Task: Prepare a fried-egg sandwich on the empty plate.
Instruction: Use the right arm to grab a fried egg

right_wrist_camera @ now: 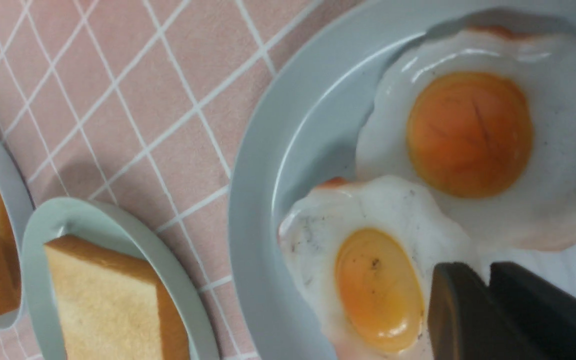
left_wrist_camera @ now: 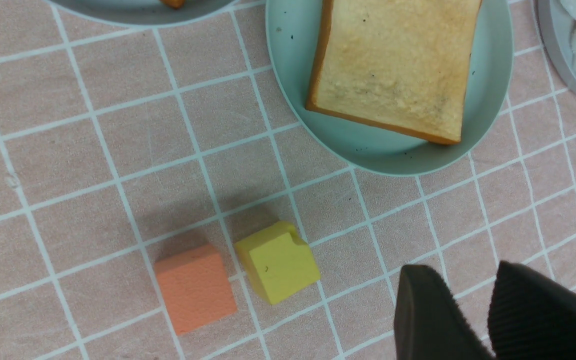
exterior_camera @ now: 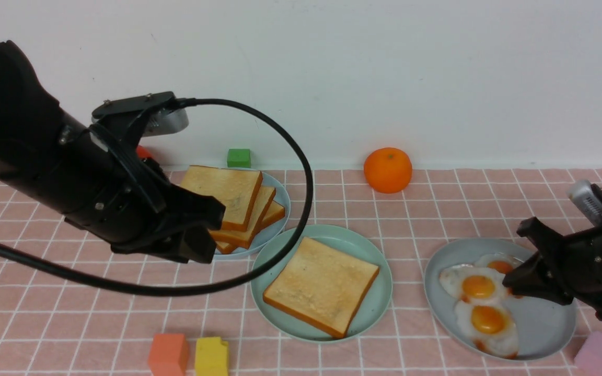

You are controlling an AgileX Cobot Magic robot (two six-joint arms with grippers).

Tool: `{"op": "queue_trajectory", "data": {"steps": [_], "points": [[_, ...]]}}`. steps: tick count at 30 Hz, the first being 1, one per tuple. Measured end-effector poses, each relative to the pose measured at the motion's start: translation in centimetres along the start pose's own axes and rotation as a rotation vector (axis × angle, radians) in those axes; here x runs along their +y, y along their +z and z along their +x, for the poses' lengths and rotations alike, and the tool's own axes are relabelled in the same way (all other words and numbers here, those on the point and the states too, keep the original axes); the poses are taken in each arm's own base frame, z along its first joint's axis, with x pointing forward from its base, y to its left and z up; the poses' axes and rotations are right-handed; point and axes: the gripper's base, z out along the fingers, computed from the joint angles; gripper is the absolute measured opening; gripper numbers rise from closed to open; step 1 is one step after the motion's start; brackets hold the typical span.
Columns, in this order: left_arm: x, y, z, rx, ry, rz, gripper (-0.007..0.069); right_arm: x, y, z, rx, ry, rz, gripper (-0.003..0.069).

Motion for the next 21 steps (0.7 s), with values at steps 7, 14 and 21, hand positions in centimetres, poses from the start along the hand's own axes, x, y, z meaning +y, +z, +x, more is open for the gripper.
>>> {"op": "queue_trajectory", "data": {"steps": [7,14,21], "points": [[0.0,0.0,0.0,0.0,0.0,0.0,0.0239,0.2,-1.0,0.1,-0.004,-0.149,0.03,0.0085],[0.0,0.0,0.0,0.001,0.0,0.0,0.0239,-0.4,-1.1,0.3,0.021,-0.227,0.1,0.0085],[0.0,0.0,0.0,0.001,0.0,0.0,0.0239,-0.6,-1.1,0.3,0.021,-0.184,0.116,0.0097]]}}
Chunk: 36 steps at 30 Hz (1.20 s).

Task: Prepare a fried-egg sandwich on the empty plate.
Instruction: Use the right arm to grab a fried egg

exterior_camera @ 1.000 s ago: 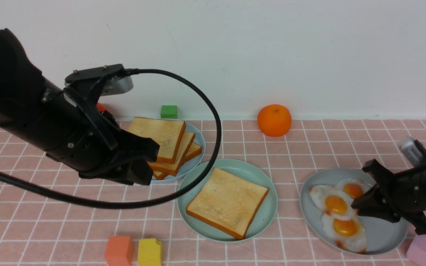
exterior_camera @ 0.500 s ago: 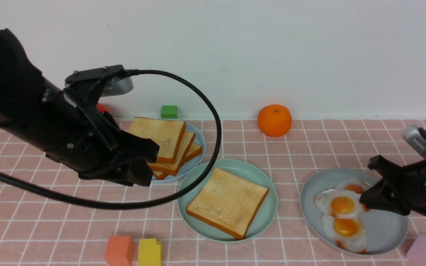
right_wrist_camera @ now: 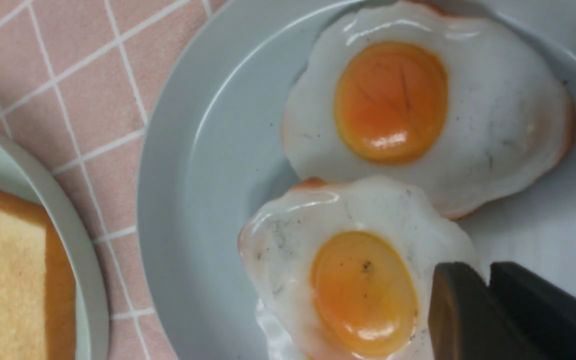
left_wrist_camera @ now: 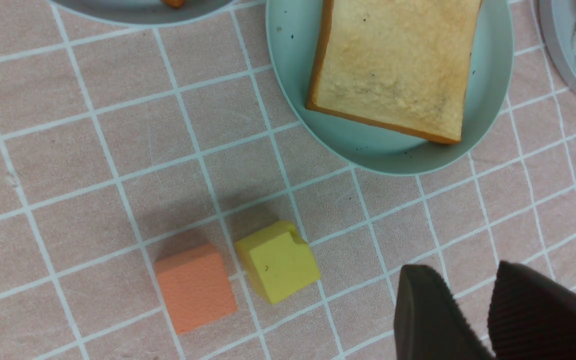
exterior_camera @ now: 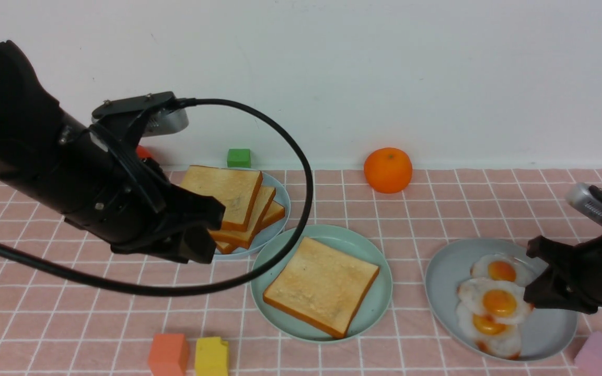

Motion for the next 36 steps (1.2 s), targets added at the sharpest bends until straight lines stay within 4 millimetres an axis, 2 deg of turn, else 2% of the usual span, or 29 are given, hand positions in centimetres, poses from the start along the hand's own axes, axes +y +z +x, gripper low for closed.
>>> {"op": "queue_trajectory", "data": {"steps": [2,9,13,17,23,27,30,34,36], "points": [[0.0,0.0,0.0,0.0,0.0,0.0,0.0239,0.0,0.0,0.0,0.0,0.002,0.001,0.0112],[0.0,0.0,0.0,0.003,0.0,0.0,0.0239,-0.1,0.0,0.0,-0.003,-0.016,0.008,0.0347],[0.0,0.0,0.1,0.008,0.0,0.0,0.0239,0.0,0.0,0.0,0.005,-0.019,0.004,0.0391],[0.0,0.0,0.1,0.01,0.0,0.0,0.0239,-0.1,0.2,0.1,0.009,-0.013,0.004,0.0386],[0.0,0.0,0.1,0.015,0.0,0.0,0.0239,-0.7,1.8,0.2,0.038,0.061,-0.005,0.0327],[0.0,0.0,0.2,0.018,0.0,0.0,0.0239,-0.7,2.0,0.1,0.036,0.082,-0.018,0.0304],[0.0,0.0,0.2,0.02,0.0,0.0,0.0239,-0.5,2.1,0.1,0.029,0.084,-0.038,0.0265],[0.0,0.0,0.3,0.028,0.0,0.001,0.0239,-0.3,2.2,0.0,0.028,0.084,-0.063,0.016],[0.0,0.0,0.3,0.029,0.0,0.001,0.0239,-0.3,2.1,0.0,0.027,0.091,-0.067,0.0146]]}}
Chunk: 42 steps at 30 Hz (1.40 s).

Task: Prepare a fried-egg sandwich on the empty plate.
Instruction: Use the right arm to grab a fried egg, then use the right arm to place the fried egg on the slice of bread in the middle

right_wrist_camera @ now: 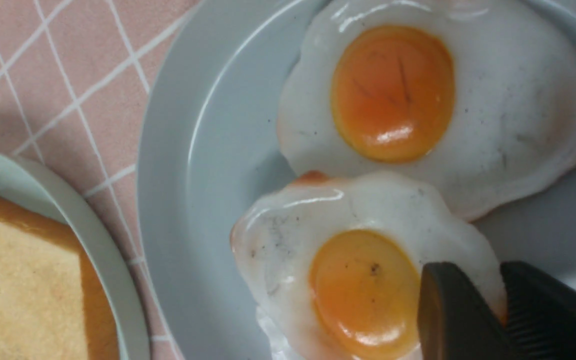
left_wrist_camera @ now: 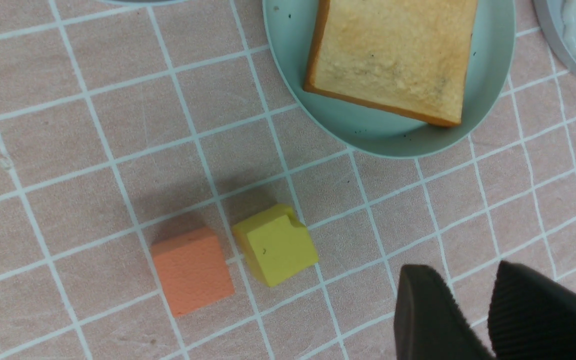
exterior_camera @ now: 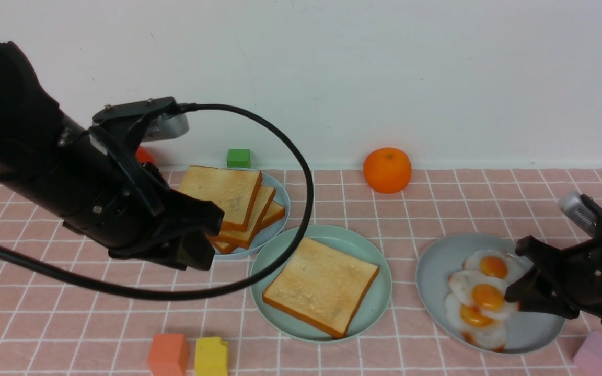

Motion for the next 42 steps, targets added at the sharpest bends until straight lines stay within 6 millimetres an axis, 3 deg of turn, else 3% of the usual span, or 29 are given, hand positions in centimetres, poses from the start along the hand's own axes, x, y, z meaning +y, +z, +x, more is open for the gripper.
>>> {"op": "queue_trajectory", "data": {"steps": [6,11,19,24,33,34,38,42], "points": [[0.0,0.0,0.0,0.0,0.0,0.0,0.0239,-0.9,-0.6,-0.3,0.009,0.043,-0.025,0.0134],[0.0,0.0,0.0,0.0,0.001,-0.001,0.0239,-1.4,-2.3,-0.9,-0.022,0.008,-0.045,0.0105],[0.1,0.0,0.0,0.0,0.005,-0.006,0.0239,0.5,-4.7,-1.1,-0.099,-0.094,-0.149,0.0088],[0.1,0.0,0.0,-0.004,0.005,-0.007,0.0239,2.8,-4.9,-0.9,-0.12,-0.191,-0.355,0.0088],[0.2,-0.5,-0.1,-0.028,0.024,-0.036,0.0239,9.9,-0.1,3.2,0.042,-0.371,-0.501,0.0088],[0.3,-0.6,-0.1,-0.032,0.023,-0.043,0.0239,11.8,1.1,4.3,0.093,-0.416,-0.524,0.0088],[0.4,-0.7,-0.1,-0.037,0.017,-0.065,0.0239,14.7,3.0,4.7,0.133,-0.461,-0.56,0.0088],[0.6,-0.8,-0.1,-0.039,0.005,-0.087,0.0239,16.3,5.2,4.3,0.135,-0.463,-0.548,0.0088]]}}
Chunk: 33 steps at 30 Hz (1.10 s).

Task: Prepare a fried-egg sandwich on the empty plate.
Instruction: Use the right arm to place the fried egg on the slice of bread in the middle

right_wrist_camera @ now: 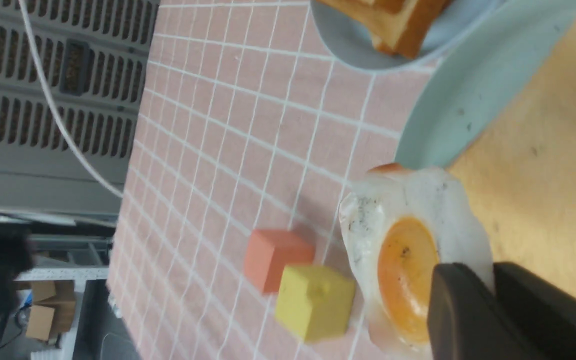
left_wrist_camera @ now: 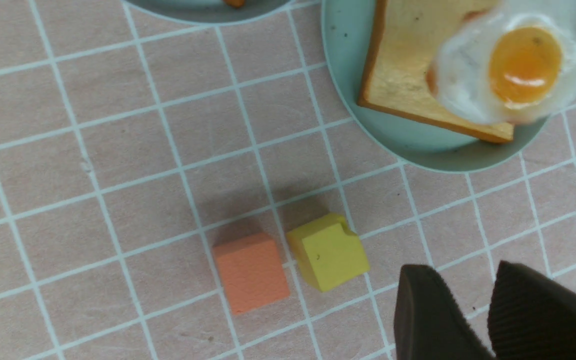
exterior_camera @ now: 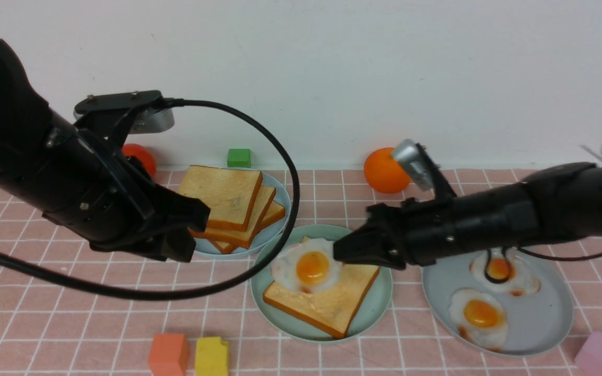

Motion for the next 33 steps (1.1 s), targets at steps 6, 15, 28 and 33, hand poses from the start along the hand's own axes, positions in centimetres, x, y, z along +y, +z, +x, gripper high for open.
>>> {"op": "queue_trajectory", "data": {"steps": [6,15,28,33], "points": [[0.1,0.0,0.1,0.007,-0.002,-0.011,0.024,-1.5,0.9,-0.5,-0.014,0.039,0.054,0.0088],[0.1,0.0,0.1,0.011,-0.006,-0.011,0.024,-2.5,0.5,-0.5,0.011,-0.011,0.127,0.0088],[0.1,0.0,0.1,0.013,-0.006,-0.011,0.024,-3.1,0.4,-0.4,0.031,-0.103,0.188,0.0306],[0.1,0.0,0.1,0.013,-0.007,-0.011,0.024,-2.0,-0.2,-0.7,0.035,-0.207,0.156,0.0451]]}}
